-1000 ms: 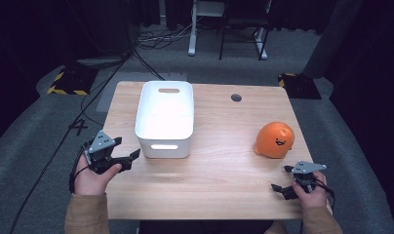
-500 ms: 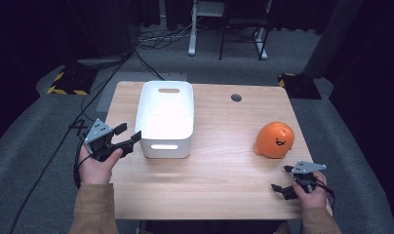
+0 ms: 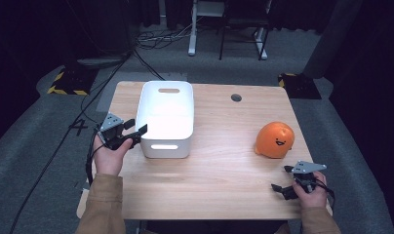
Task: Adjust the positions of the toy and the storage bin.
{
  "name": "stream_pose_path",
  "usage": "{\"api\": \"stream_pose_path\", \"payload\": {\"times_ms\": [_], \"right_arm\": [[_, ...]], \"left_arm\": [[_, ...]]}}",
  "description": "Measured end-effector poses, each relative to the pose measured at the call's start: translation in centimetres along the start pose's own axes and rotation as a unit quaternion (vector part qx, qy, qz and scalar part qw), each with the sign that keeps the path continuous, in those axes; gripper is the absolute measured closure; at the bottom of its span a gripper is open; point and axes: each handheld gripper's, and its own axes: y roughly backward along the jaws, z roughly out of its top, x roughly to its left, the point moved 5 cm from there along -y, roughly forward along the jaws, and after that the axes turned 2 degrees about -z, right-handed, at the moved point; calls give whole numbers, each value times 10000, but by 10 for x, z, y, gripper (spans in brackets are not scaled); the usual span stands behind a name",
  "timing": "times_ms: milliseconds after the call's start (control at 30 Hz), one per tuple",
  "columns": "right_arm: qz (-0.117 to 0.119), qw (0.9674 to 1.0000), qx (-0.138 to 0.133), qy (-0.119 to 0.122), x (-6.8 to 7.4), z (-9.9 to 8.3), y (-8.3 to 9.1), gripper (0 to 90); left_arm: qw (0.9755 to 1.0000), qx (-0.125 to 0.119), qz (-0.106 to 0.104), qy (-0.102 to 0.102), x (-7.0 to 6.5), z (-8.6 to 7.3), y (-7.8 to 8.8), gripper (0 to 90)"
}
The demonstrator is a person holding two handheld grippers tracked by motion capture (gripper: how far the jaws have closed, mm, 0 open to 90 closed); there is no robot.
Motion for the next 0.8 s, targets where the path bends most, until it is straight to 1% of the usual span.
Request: {"api": "stream_pose_path", "payload": {"times_ms": [167,300,333,367,400,433,533,600,667,733,800], "right_arm": [[-2,10000,-1,-2,0,0,0,29],[7,10000,2,3,0,0,0,29],[-2,10000,-1,0,0,0,0,29],[-2,10000,0,2,0,0,0,29],[0,10000,1,0,0,0,0,29],[-3,10000,0,1,0,0,0,29],[0,10000,1,1,0,0,0,29],[-3,10000,0,1,0,0,0,29],[-2,10000,1,2,0,0,0,29],[8,10000,4,2,0,0,0,29],[-4,10000,1,2,0,0,0,29]], "left_arm": [[10000,57,35,23,2,-1,1,409],[10000,63,-52,14,1,-1,2,431],[9999,64,-90,18,0,-2,2,449],[9999,66,-79,21,-1,-2,1,467],[9999,83,-68,-8,-3,-2,2,456],[10000,49,-31,-35,-4,-2,1,454],[10000,72,-16,-44,-7,-3,2,452],[9999,70,17,-112,-12,-3,3,451],[9999,19,24,-156,-15,-3,3,451],[9999,19,-7,-161,-17,-4,3,449],[9998,18,-77,-198,-22,-5,4,449]]}}
